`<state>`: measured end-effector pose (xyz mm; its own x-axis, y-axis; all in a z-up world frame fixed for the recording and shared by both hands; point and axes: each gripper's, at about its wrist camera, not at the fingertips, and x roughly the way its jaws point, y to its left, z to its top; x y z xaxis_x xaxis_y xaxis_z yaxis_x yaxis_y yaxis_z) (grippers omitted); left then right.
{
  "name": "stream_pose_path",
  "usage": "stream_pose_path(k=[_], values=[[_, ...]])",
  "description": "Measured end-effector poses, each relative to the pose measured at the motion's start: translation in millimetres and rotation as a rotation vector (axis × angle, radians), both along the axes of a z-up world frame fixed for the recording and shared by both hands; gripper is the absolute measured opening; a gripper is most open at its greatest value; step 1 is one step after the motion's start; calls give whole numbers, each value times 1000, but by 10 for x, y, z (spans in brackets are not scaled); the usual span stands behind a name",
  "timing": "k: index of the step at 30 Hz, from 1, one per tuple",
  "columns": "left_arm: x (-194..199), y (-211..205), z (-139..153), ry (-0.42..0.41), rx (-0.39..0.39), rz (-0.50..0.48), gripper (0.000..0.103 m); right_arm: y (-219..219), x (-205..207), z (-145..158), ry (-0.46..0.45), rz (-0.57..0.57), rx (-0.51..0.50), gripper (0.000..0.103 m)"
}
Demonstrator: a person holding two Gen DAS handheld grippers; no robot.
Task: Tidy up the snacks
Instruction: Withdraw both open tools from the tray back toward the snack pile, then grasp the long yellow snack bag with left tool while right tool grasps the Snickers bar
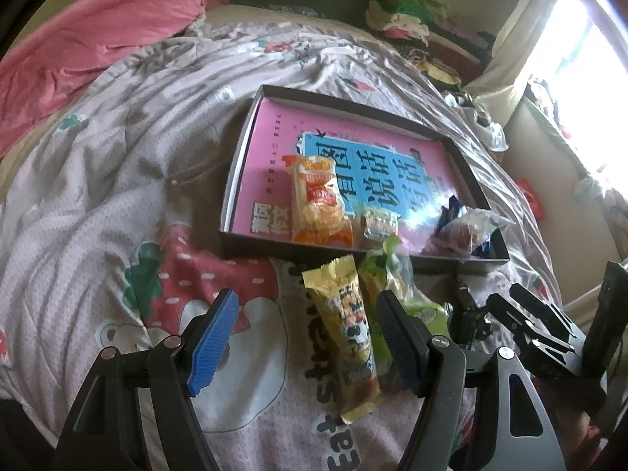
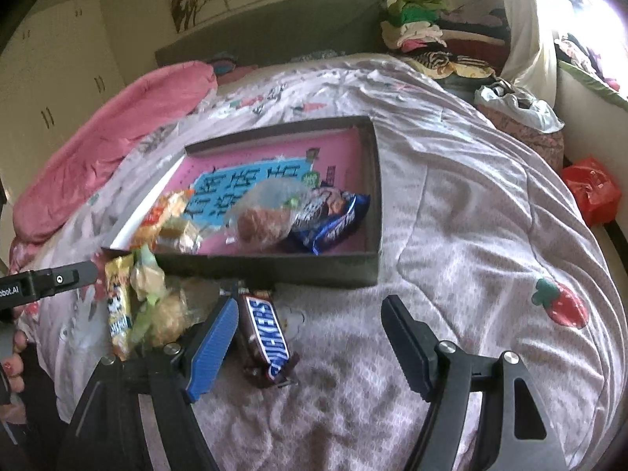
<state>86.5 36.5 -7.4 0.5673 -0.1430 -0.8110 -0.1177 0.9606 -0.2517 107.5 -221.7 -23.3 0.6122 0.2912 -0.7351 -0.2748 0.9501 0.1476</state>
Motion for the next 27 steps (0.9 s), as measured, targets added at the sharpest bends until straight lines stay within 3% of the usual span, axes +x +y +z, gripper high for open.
stream_pose_path(k=[8, 14, 27], values=[[-17, -62, -85, 19, 4, -21, 74, 154, -28, -102, 18, 62, -73, 74], [-11, -113, -153, 30, 37, -19, 74, 237, -16, -146, 0, 106, -97, 68], [2, -191, -235, 37, 20, -40, 74, 407, 91, -292, 4, 183, -117, 50]])
